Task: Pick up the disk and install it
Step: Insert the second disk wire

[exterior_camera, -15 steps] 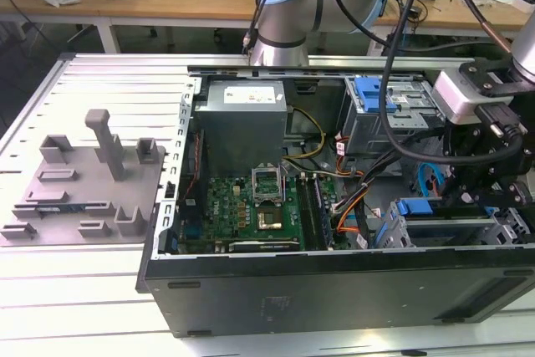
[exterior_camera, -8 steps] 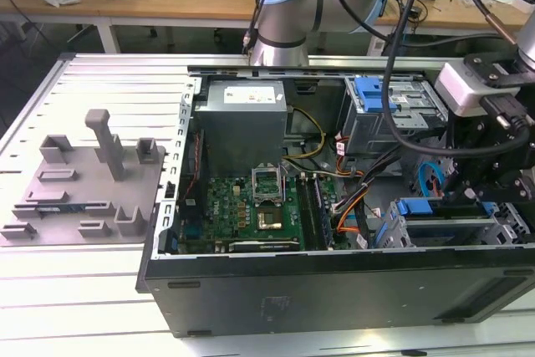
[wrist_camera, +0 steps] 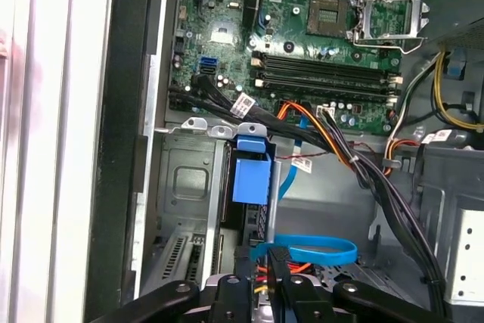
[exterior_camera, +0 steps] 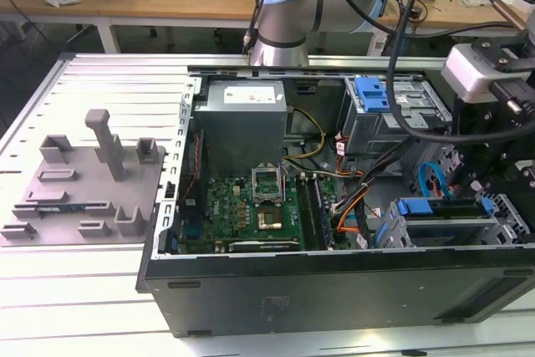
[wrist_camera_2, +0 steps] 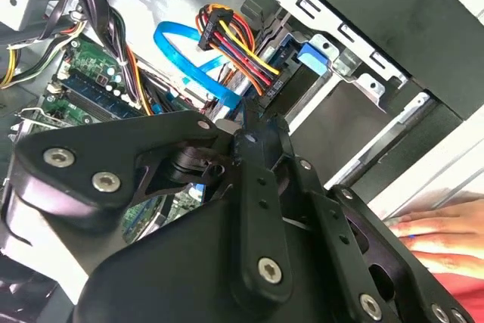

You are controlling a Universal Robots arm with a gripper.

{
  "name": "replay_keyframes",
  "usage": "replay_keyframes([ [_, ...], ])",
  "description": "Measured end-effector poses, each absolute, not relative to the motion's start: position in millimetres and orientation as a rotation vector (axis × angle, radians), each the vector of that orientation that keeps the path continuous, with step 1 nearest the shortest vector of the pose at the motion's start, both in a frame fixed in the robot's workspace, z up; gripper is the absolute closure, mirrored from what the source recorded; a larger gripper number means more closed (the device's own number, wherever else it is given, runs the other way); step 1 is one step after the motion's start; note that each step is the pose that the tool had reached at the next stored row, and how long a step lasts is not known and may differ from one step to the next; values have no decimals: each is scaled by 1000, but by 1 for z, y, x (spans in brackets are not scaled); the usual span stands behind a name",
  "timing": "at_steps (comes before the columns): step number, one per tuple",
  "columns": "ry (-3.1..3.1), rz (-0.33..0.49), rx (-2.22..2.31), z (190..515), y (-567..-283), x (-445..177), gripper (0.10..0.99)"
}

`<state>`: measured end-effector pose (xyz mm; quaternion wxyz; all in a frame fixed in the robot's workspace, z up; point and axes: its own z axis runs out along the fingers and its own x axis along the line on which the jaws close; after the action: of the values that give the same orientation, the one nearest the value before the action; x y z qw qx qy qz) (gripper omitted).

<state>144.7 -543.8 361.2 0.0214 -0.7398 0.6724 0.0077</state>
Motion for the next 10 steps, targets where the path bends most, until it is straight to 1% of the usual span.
replay_keyframes([
  [5,2085,20,-2295,364,-540,141,863],
  [7,2086,15,-2295,365,-537,135,980],
  [10,2084,10,-2294,365,-536,131,980],
])
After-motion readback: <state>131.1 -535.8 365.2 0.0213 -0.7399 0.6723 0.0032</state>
